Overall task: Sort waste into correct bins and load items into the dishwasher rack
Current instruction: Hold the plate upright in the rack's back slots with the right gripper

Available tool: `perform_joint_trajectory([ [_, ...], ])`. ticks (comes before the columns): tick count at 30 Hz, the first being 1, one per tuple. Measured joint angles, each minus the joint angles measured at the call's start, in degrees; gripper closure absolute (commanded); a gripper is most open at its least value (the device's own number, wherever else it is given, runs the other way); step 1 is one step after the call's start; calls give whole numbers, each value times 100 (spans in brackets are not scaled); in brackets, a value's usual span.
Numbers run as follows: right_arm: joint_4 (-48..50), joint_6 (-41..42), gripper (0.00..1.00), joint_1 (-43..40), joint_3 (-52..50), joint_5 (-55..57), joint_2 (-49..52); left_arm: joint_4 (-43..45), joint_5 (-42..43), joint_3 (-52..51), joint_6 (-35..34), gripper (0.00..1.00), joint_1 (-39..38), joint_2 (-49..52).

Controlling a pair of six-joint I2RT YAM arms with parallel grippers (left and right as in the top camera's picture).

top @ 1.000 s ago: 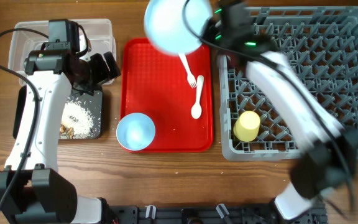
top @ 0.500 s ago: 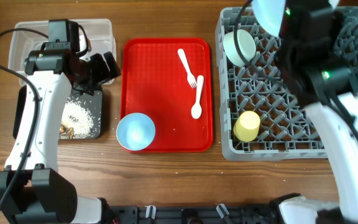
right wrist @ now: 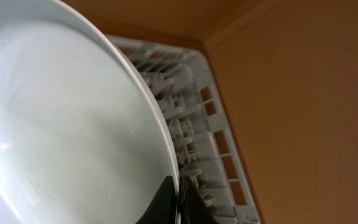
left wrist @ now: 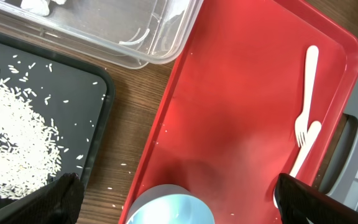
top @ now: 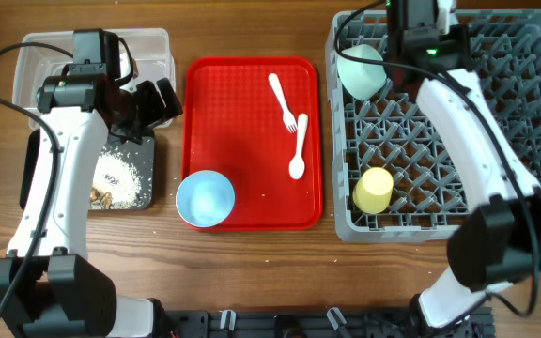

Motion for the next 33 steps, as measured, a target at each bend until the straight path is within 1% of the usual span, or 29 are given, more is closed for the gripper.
perform_joint_trajectory([
  [5, -24, -42, 94, -50, 0, -24, 98, 2, 0, 0, 0, 0, 0, 0],
  [8, -22, -46, 94, -55, 0, -151, 98, 0, 0, 0, 0, 0, 0, 0],
  [9, -22, -31, 94, -46, 0, -365, 127, 2, 0, 0, 0, 0, 0, 0],
  [13, -22, 120, 96, -50, 0, -389, 168, 0, 0, 0, 0, 0, 0, 0],
  [20, -22, 269, 96, -61, 0, -431, 138, 2, 0, 0, 0, 0, 0, 0],
  [27, 26, 273, 96, -66, 0, -605, -151, 2, 0, 0, 0, 0, 0, 0],
  [33, 107, 293, 96, -66, 0, -605, -693, 0, 0, 0, 0, 0, 0, 0],
])
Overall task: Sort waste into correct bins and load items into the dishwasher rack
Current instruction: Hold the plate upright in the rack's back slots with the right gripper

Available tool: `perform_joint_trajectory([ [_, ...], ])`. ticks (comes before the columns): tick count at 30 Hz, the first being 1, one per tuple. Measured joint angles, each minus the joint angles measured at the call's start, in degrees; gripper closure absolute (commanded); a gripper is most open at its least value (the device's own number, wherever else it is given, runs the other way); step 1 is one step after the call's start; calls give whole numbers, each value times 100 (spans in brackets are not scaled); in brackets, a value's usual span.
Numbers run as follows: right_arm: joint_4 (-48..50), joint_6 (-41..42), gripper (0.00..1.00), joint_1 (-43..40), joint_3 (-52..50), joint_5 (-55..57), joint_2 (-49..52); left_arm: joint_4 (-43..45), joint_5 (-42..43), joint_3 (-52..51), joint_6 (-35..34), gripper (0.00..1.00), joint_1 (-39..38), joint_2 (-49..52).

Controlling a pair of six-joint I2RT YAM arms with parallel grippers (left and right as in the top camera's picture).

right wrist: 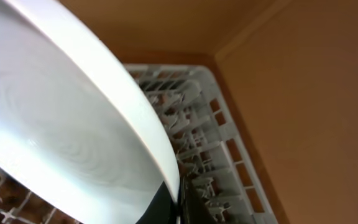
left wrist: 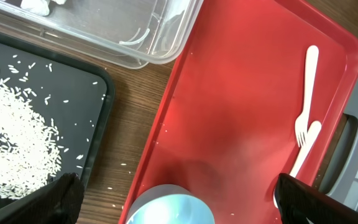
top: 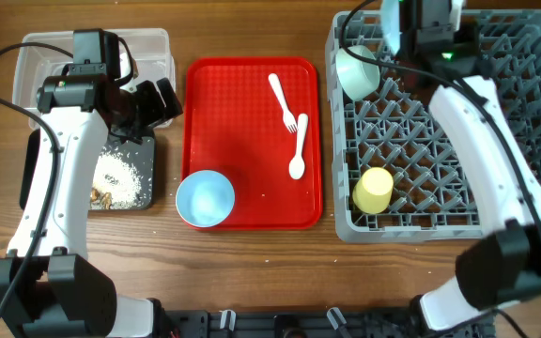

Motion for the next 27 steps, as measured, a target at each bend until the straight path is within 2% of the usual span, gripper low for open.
perform_joint_trajectory([
  [10, -114, 142, 96, -24, 0, -2, -120, 2, 0, 0, 0, 0, 0, 0],
  [27, -245, 1019, 96, -107, 0, 245, 520, 0, 0, 0, 0, 0, 0, 0],
])
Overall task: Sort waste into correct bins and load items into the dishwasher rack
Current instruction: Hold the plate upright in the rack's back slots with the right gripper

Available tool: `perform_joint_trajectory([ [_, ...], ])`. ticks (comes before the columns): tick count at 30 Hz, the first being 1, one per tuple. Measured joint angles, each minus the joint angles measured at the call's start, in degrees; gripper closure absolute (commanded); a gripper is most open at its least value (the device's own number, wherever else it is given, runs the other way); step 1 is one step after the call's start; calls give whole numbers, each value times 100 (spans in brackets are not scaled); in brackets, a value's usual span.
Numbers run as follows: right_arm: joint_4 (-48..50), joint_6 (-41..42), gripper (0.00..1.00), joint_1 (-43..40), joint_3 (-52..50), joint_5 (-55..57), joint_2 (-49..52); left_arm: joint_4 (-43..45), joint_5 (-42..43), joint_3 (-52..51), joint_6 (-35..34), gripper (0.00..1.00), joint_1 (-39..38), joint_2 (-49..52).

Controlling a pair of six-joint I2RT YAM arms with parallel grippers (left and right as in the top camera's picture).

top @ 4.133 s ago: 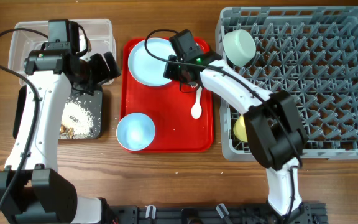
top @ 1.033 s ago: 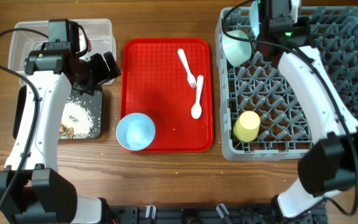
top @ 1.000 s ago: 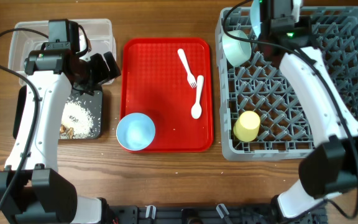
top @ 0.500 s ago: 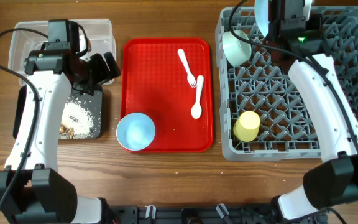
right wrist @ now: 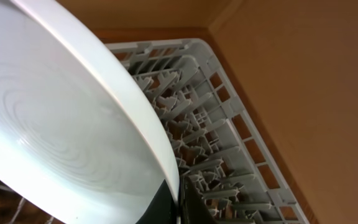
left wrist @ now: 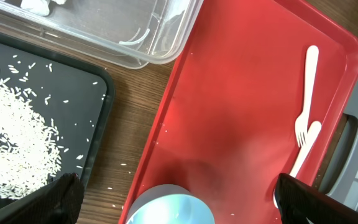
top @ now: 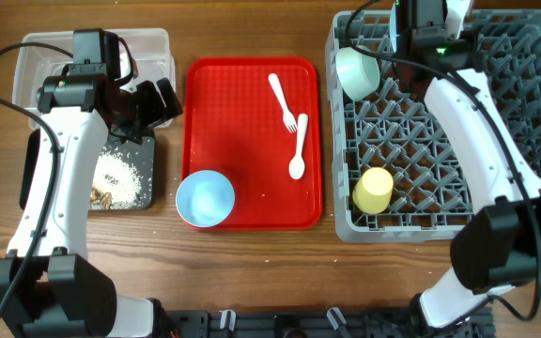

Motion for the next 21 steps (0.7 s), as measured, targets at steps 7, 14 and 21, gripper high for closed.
perform_joint_trajectory([
  [7, -2, 107, 96, 0, 0, 20, 254, 2, 0, 0, 0, 0, 0, 0],
  [14, -7, 175, 95, 0, 0, -343, 260, 0, 0, 0, 0, 0, 0, 0],
  [21, -396, 247, 86, -37, 0, -1506, 267, 0, 0, 0, 0, 0, 0, 0],
])
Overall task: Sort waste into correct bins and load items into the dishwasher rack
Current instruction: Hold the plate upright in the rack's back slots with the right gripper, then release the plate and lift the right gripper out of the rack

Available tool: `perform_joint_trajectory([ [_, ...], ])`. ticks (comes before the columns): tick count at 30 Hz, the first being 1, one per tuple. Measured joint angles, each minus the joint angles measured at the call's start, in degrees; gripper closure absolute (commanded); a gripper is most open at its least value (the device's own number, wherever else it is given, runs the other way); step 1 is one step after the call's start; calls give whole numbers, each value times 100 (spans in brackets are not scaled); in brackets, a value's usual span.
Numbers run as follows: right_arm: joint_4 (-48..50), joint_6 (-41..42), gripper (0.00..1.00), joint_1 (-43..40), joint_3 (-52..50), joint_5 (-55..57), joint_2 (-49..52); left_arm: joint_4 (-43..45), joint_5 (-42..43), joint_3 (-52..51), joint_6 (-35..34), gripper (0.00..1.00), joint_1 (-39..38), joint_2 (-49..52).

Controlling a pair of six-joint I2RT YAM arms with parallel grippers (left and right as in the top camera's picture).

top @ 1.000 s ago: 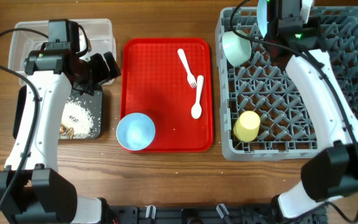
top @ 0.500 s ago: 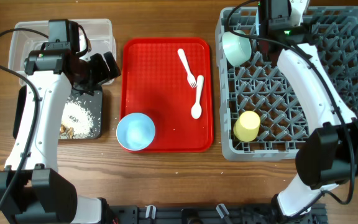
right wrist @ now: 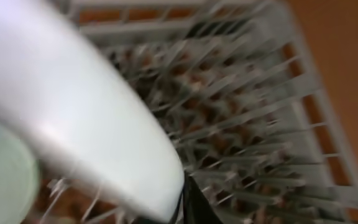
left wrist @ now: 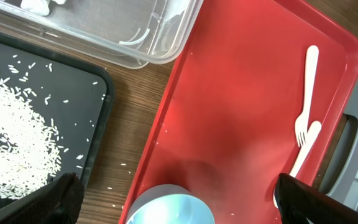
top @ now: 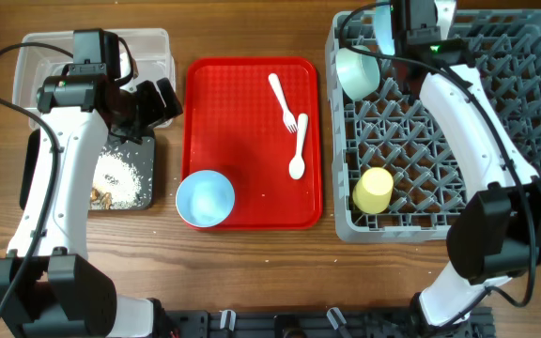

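Note:
My right gripper [right wrist: 182, 198] is shut on the rim of a white plate [right wrist: 73, 106], which fills the blurred right wrist view above the grey dishwasher rack [right wrist: 260, 143]. Overhead, the right gripper [top: 394, 21] holds the plate [top: 384, 28] edge-on over the rack's far left corner, beside a pale green bowl [top: 359, 71]. A yellow cup [top: 374, 190] stands in the rack [top: 496, 122]. On the red tray [top: 242, 113] lie a blue bowl [top: 205, 198], a white fork [top: 283, 101] and a white spoon [top: 298, 150]. My left gripper [left wrist: 178, 204] hangs open between the bins and the tray.
A clear plastic bin [top: 148, 42] stands at the far left. In front of it is a black bin [top: 130, 174] holding rice and scraps. Bare wood shows between the bins, the tray and the rack. The rack's tines [right wrist: 278, 124] stand under the plate.
The right gripper has tipped with the plate, so its view now looks down onto the rack's tines, with the green bowl at the left edge. The left arm has not moved.
My right gripper held the white plate near the green bowl at the rack's far left corner. It then kept the plate there at changing angles, with the rack's rim and the table behind. Now the plate is over the tines. The left gripper stayed open throughout.

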Motion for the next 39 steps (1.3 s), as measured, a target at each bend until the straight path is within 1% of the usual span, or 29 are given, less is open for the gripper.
perform_joint_trajectory([
  [6, -136, 2, 87, 11, 0, -638, 0, 2, 0, 0, 0, 0, 0, 0],
  [14, -199, 127, 89, 11, 0, -811, 0, 0, 0, 0, 0, 0, 0, 0],
  [17, -199, 212, 87, 11, 0, -833, 0, 2, 0, 0, 0, 0, 0, 0],
  [18, -199, 219, 85, 11, 0, -844, 0, 0, 0, 0, 0, 0, 0, 0],
  [20, -197, 236, 77, 11, 0, -905, 0, 2, 0, 0, 0, 0, 0, 0],
  [26, -164, 262, 67, 11, 0, -1285, -9, 2, 0, 0, 0, 0, 0, 0],
  [27, -131, 260, 62, 7, 0, -1384, -15, 2, 0, 0, 0, 0, 0, 0],
  [30, -13, 142, 51, 9, 0, -1707, -48, 0, 0, 0, 0, 0, 0, 0],
  [32, 107, -57, 47, 11, 0, -1915, -101, 2, 0, 0, 0, 0, 0, 0],
  [34, 201, -295, 39, 11, 0, -2070, -173, 0, 0, 0, 0, 0, 0, 0],
  [39, 350, -791, 35, 11, 0, -2221, -249, 0, 0, 0, 0, 0, 0, 0],
])
